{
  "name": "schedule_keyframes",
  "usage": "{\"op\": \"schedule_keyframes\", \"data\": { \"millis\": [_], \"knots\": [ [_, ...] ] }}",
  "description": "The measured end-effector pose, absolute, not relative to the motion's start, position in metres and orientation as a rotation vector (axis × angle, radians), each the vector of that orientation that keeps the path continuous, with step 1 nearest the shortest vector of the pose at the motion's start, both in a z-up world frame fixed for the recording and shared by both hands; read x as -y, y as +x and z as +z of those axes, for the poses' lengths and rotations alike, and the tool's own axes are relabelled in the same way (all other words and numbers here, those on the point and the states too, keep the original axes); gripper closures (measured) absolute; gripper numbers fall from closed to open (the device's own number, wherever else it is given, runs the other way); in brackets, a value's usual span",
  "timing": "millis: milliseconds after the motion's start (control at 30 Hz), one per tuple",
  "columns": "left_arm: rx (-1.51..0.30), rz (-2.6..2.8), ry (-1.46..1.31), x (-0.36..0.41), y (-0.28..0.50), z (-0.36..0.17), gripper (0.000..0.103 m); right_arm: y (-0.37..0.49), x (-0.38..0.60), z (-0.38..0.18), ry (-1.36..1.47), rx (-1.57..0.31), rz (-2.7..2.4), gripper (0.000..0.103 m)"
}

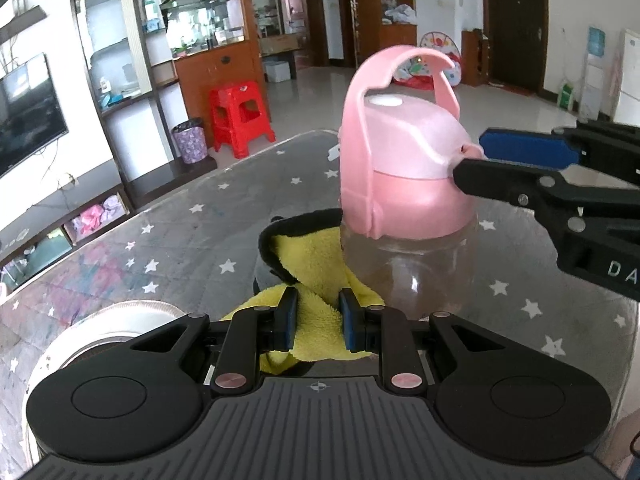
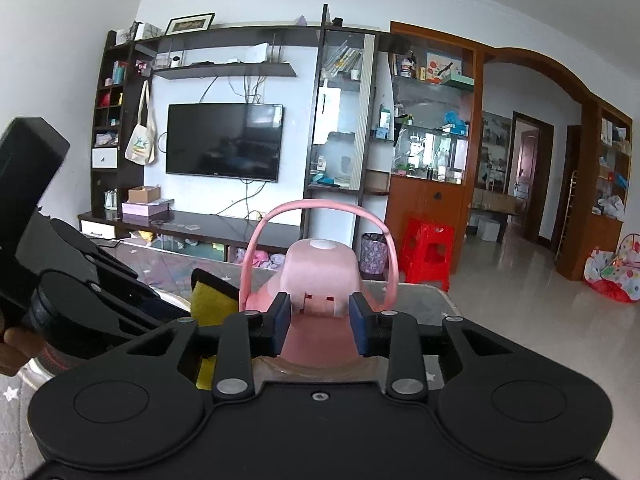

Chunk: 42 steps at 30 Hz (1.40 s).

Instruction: Clean container

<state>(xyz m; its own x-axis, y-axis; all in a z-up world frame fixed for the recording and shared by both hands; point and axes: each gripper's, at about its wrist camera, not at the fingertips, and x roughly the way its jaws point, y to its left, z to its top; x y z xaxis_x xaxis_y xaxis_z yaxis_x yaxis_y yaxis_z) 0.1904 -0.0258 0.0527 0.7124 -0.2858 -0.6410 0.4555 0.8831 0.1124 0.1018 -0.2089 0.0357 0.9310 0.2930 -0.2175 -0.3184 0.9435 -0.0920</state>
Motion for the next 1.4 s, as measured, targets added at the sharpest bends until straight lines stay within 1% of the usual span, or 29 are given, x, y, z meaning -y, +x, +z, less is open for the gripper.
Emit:
{"op": "schedule_keyframes", "data": {
  "millis": [233, 533, 667, 1067, 1167, 1400],
  "knots": [
    [-0.666, -0.467, 0.292, 0.034, 0.189, 0.049, 0.08, 0.097, 0.204, 0.032, -0.166, -0.201, 0.32, 0.07],
    [-0.677, -0.518, 0.278, 0.043, 0.184, 0.041, 0.08, 0.1, 0.21, 0.043, -0.181, -0.201, 0.309, 0.071],
    [-0.698, -0.55, 0.269, 0.05, 0.182, 0.031, 0.08, 0.102, 0.212, 0.044, -0.201, -0.199, 0.292, 0.078],
    [-0.766, -0.566, 0.254, 0.058, 0.183, 0.003, 0.08, 0.098, 0.209, 0.044, -0.219, -0.199, 0.285, 0.078],
    [-0.757, -0.56, 0.235, 0.053, 0.183, 0.009, 0.08, 0.102, 0.206, 0.047, -0.219, -0.202, 0.288, 0.078],
    [-0.676, -0.54, 0.227, 0.045, 0.183, 0.041, 0.081, 0.109, 0.203, 0.052, -0.219, -0.206, 0.292, 0.078]
  ]
}}
